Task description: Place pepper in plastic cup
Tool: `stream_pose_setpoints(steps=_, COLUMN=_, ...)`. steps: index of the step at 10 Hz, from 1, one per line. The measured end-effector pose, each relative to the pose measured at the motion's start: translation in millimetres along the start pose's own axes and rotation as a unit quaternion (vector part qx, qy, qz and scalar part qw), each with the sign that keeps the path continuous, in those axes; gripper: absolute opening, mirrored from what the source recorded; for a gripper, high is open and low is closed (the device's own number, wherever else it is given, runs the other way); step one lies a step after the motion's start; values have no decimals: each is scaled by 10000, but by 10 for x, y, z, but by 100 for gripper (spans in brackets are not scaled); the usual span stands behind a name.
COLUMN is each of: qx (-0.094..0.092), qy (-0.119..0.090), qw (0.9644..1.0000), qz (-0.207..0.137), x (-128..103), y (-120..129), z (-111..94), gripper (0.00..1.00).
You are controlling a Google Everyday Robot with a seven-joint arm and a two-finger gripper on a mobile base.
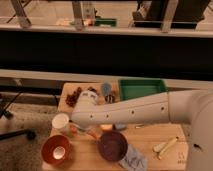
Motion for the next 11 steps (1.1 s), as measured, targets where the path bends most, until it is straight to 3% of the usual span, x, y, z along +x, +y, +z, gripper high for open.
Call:
stream_pose_setpoints(steps=4, qx=253, qy=-187, qw=9994, qz=-143, x=-166, y=4, z=-376, gripper=0)
stream_pose_setpoints(steps=11, qx=369, qy=-263, qw=9972, qz=-588, x=-743, y=69, z=-444, gripper=0)
